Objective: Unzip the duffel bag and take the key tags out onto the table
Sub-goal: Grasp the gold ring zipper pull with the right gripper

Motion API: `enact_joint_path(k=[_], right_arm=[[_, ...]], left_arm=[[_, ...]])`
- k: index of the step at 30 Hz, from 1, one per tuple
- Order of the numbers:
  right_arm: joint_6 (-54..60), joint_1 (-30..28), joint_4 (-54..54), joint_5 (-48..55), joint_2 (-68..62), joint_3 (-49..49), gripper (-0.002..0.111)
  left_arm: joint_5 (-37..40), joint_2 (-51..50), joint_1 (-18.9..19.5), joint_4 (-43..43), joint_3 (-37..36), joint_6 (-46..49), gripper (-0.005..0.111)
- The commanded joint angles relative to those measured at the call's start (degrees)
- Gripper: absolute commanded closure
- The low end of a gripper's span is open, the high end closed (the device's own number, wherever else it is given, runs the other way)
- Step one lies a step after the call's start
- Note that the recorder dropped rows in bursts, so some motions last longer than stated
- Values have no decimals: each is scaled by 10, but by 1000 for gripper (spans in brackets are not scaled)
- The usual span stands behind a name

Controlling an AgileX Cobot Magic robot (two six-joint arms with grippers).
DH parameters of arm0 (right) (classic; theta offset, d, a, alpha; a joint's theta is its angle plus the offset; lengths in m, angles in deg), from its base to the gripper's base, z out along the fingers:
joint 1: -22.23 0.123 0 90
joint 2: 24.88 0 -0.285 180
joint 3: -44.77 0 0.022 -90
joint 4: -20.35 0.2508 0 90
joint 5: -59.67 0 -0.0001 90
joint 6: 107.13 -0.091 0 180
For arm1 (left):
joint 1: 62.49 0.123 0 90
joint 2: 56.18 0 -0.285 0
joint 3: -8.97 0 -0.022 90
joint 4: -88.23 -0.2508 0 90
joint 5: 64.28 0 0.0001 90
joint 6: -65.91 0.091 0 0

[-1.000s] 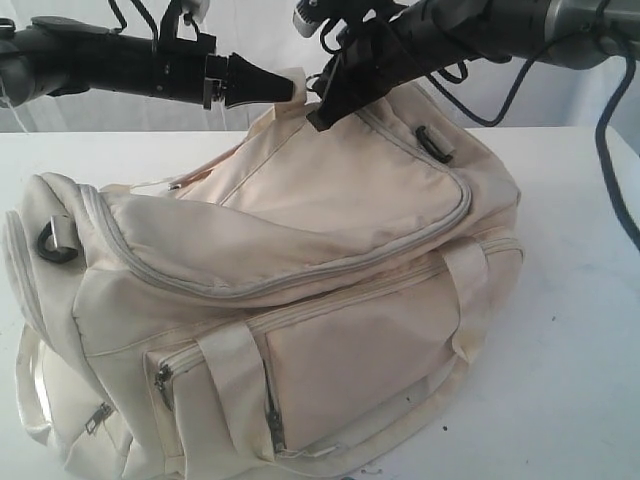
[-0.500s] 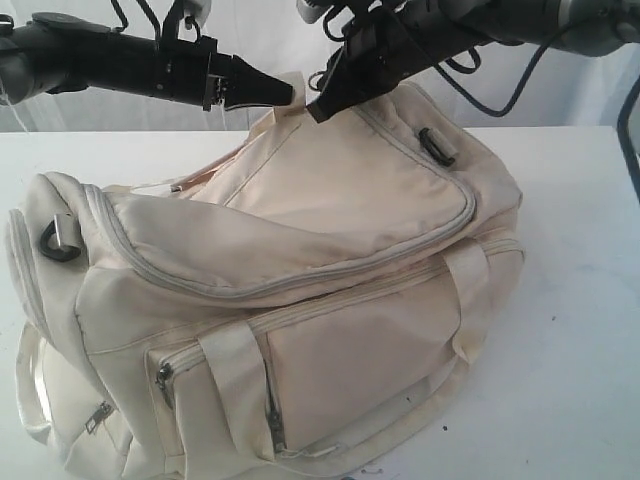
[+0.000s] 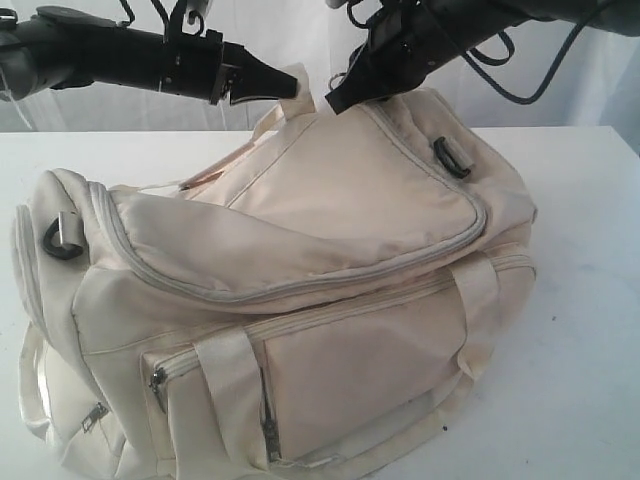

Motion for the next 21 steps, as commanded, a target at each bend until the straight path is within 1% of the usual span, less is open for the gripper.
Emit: enact_joint_path(k=[1, 2, 5, 9, 13, 18, 21], right_arm=[[-3, -7, -13, -23, 14, -2, 108], [-3, -7, -10, -53, 13, -2, 108], [-3, -6, 2, -80, 5, -2, 108], [-3, -6, 23, -65, -20, -2, 108], [24, -4, 31, -30, -25, -2, 107], [78, -4, 46, 53, -25, -2, 96], [98, -4, 46, 73, -25, -2, 88]], left_arm=[[15, 12, 2, 15, 3, -4, 107], [19, 12, 2, 15, 3, -3, 107], [22, 12, 2, 15, 3, -1, 107], [26, 12, 2, 14, 3, 0, 107], [28, 12, -5, 11, 3, 6, 107], [18, 10, -16, 4, 3, 13, 107], [16, 6, -15, 4, 3, 13, 107]])
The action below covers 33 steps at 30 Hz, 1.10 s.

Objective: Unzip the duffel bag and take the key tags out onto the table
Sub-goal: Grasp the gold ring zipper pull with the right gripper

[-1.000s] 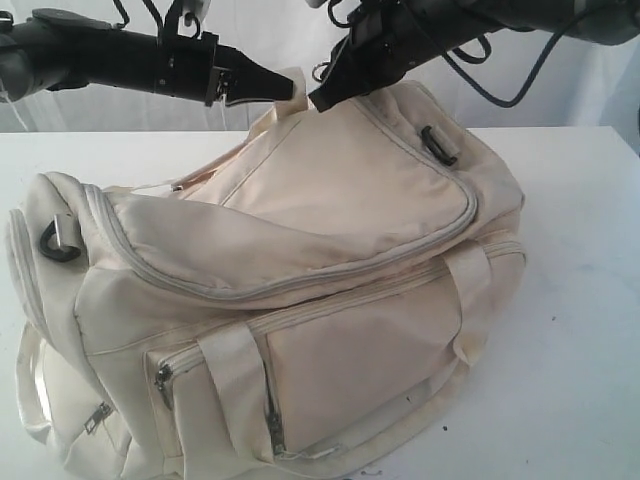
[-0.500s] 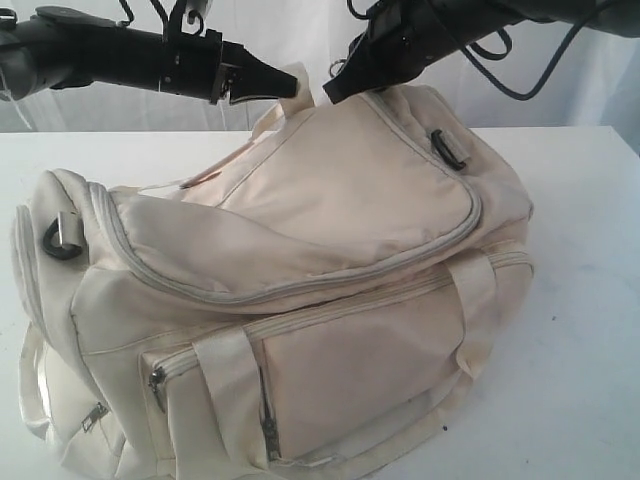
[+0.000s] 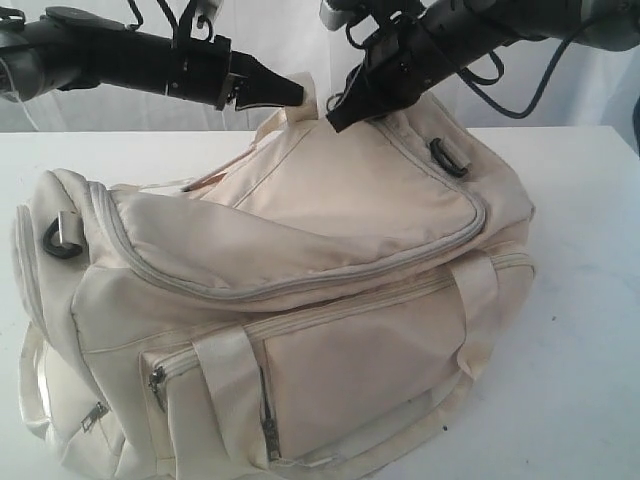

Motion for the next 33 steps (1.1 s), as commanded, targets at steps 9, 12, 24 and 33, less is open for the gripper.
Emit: enact_joint_path(k=[9, 12, 24, 33], right_arm=[[91, -3, 7, 37, 0, -2, 63], [101, -3, 8, 16, 0, -2, 63], [127, 7, -12, -3, 1, -45, 63], [125, 27, -71, 6, -18, -47, 50]], left_arm=[[17, 2, -3, 17, 3, 5, 107], [17, 2, -3, 17, 3, 5, 107], [19, 2, -3, 17, 3, 6, 107], [23, 2, -3, 17, 3, 8, 107]])
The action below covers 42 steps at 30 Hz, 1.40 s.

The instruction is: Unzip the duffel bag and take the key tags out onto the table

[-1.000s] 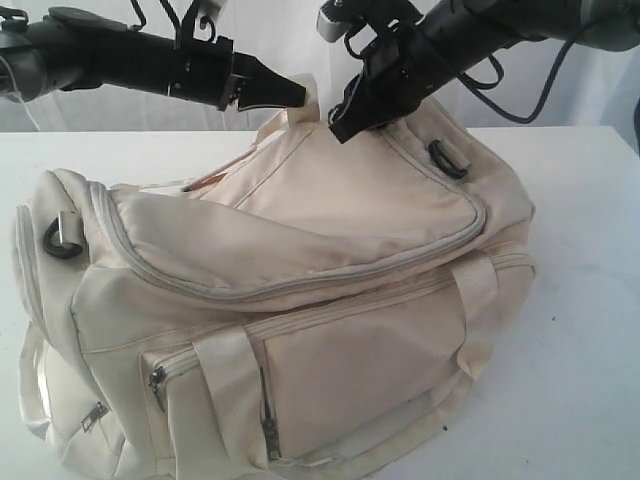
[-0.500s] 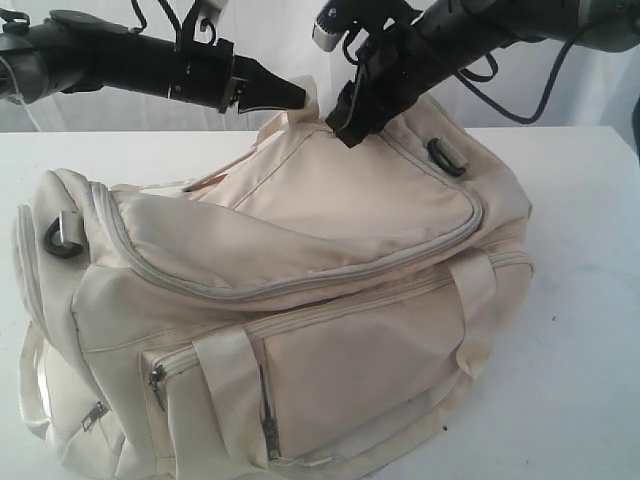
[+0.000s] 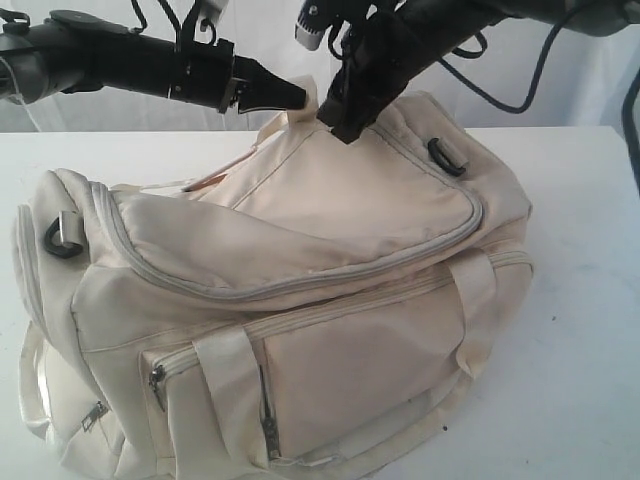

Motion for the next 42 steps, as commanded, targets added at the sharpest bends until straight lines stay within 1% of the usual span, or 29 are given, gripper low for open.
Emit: enact_joint_path(k=[1, 5, 8, 10, 11, 12, 13, 14, 15, 18, 22, 24, 25, 27, 29, 31, 36, 39, 40, 41, 42], right_arm=[[-7, 3, -13, -16, -15, -5, 49], [-25, 9, -55, -12, -34, -5, 50], [-60, 13, -101, -18, -40, -5, 56], [-69, 13, -115, -18, -41, -5, 62], [-69, 13, -118, -17, -41, -5, 70], [-69, 13, -118, -17, -41, -5, 73], [-69, 13, -116, -19, -41, -5, 81], [-69, 13, -116, -22, -41, -5, 84], [-80, 13, -116, -28, -40, -5, 90], [-82, 13, -111, -31, -35, -5, 94], [-69, 13, -68, -38, -23, -5, 94], [-36, 13, -53, -31, -24, -5, 86], [-28, 14, -53, -24, -26, -5, 76], [-27, 15, -52, -21, -27, -5, 66], [-15, 18, -45, -21, -27, -5, 66], [-13, 25, -43, -21, -28, -5, 70], [-13, 32, -46, -25, -30, -5, 87], [-16, 32, -56, -26, -30, -5, 99], [-17, 32, -56, -30, -29, -5, 105], [-19, 32, -56, -33, -29, -5, 108], [-20, 32, -56, -38, -28, -5, 108]], left_arm=[[25, 5, -1, 18, 3, 2, 107], [26, 5, -1, 18, 3, 2, 107], [28, 5, -1, 18, 3, 2, 107], [30, 5, -1, 18, 3, 2, 107], [30, 5, -1, 18, 3, 2, 107], [30, 5, -1, 18, 3, 2, 107], [30, 5, -1, 18, 3, 2, 107], [30, 5, -1, 18, 3, 7, 107], [30, 5, -1, 18, 3, 13, 107], [30, 5, -1, 18, 3, 13, 107], [30, 5, -1, 18, 3, 13, 107], [30, 5, -1, 18, 3, 13, 107], [30, 5, -1, 18, 3, 13, 107], [30, 5, -1, 18, 3, 13, 107], [30, 5, -1, 18, 3, 13, 107], [30, 5, -1, 18, 3, 15, 107], [31, 5, -1, 18, 3, 15, 107], [32, 5, -1, 18, 3, 15, 107], [32, 5, -1, 18, 3, 15, 107], [32, 5, -1, 18, 3, 15, 107], [32, 5, -1, 18, 3, 15, 107]])
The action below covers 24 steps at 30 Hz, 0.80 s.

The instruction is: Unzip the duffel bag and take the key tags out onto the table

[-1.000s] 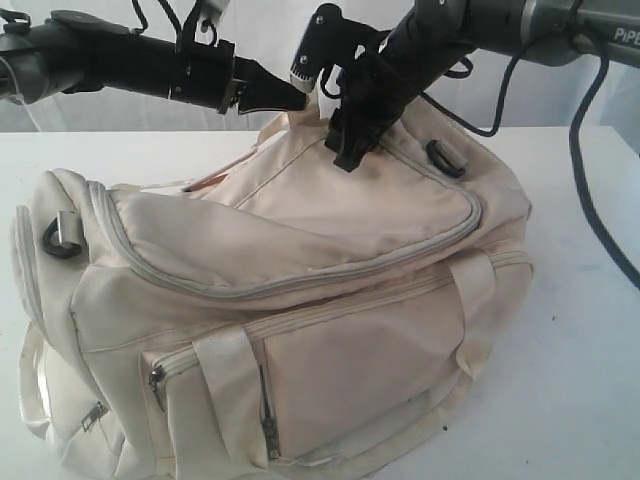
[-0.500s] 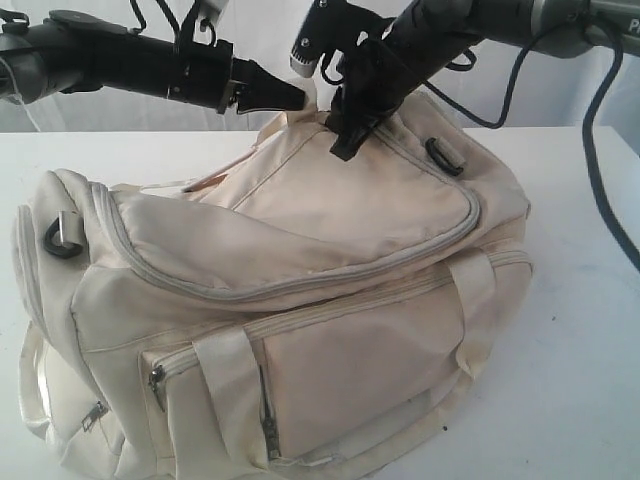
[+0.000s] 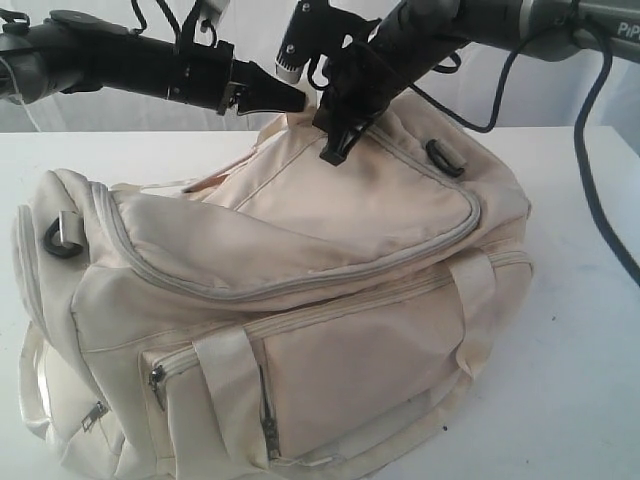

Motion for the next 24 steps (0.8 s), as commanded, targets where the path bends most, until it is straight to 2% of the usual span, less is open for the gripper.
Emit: enact_joint_path(k=[1, 19, 24], right_arm=[[0, 3, 3, -13, 6, -1, 108], [-37, 3, -23, -6, 70, -1, 108], [-74, 2, -59, 16, 84, -1, 108]], left_arm=[[22, 5, -1, 22, 3, 1, 107], [22, 5, -1, 22, 3, 1, 107], [18, 5, -1, 22, 3, 1, 107]])
